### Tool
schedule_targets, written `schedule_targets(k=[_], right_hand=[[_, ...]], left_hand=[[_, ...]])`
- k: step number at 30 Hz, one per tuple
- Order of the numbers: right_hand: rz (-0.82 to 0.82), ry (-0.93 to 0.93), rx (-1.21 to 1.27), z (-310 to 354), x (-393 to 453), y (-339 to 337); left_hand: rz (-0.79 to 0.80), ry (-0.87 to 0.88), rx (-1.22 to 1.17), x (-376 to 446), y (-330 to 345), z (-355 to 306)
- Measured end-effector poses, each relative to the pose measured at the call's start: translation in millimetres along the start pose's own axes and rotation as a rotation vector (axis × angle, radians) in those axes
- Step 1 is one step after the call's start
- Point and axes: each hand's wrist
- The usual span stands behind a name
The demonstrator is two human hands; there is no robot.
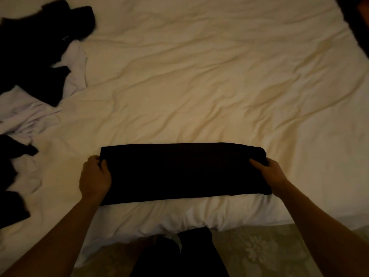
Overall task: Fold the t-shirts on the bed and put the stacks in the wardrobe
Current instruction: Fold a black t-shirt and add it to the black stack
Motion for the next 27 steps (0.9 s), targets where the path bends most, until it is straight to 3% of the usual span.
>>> schedule_targets(k=[2, 3, 5, 8, 13, 19, 27], right_hand=[[-0.009, 0.011, 0.074, 6.1, -4.6, -0.9], [-0.005, 0.029, 0.107, 9.2, -6.5, -1.7], [0.013, 0.048, 0.153, 16.5, -13.1, -2.4], [0.031, 0.013, 0.180, 34.0, -26.4, -0.4], [0.100, -0.120, 0.254, 73.6, -65.9, 29.7], [0.208, -0.221, 0.155, 105.9, -103.5, 73.2], [0.370, -0.223, 0.016, 123.4, -126.2, 202.3]], left_hand=[[-0.125, 0.194, 0.105, -14.3, 3.8, -13.6], [-0.113, 0.324, 0.091, -24.7, 8.3, -23.3], [0.059, 0.541, -0.003, -47.1, 22.7, -48.5], [0.327, 0.659, -0.166, -72.3, 50.9, -92.4], [0.517, 0.559, -0.124, -85.4, 90.4, -126.1], [0.628, 0.596, -0.076, -93.3, 92.4, -145.4], [0.585, 0.123, -0.461, -54.6, -0.5, -67.0]])
Point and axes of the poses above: each hand's wrist, its own x-axis towards the middle knuckle, its own y-axis out of the palm, z = x × y, and after that the axes turned 1 degree about -z, right-handed
